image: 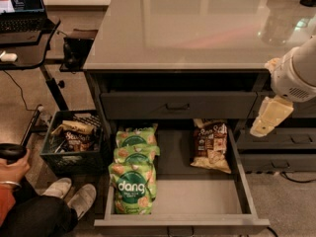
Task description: Pick brown chip bag from middle drawer and place on counter
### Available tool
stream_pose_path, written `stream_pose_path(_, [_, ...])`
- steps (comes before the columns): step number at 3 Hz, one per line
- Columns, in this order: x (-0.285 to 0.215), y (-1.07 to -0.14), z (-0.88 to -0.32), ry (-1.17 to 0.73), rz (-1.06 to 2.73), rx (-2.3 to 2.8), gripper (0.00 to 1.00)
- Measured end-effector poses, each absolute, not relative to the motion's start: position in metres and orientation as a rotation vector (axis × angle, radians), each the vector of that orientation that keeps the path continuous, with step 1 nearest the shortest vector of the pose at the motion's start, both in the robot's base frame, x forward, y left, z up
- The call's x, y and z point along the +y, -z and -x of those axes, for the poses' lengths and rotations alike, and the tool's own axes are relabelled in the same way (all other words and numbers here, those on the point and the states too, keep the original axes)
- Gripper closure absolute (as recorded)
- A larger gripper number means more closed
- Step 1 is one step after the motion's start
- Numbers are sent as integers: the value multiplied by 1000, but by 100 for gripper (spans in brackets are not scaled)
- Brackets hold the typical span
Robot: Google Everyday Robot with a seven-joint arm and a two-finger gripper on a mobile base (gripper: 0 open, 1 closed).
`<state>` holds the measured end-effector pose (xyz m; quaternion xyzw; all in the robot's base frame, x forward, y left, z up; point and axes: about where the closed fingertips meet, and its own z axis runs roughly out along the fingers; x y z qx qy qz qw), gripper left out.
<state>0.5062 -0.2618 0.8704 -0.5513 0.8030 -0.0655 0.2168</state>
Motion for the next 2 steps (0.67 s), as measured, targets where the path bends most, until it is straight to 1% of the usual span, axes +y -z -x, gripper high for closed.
stream_pose_path(1, [-277,-843,-539,182,1490,2185,0])
stream_pose_path(2, [-285,-826,-558,179,1473,2162,0])
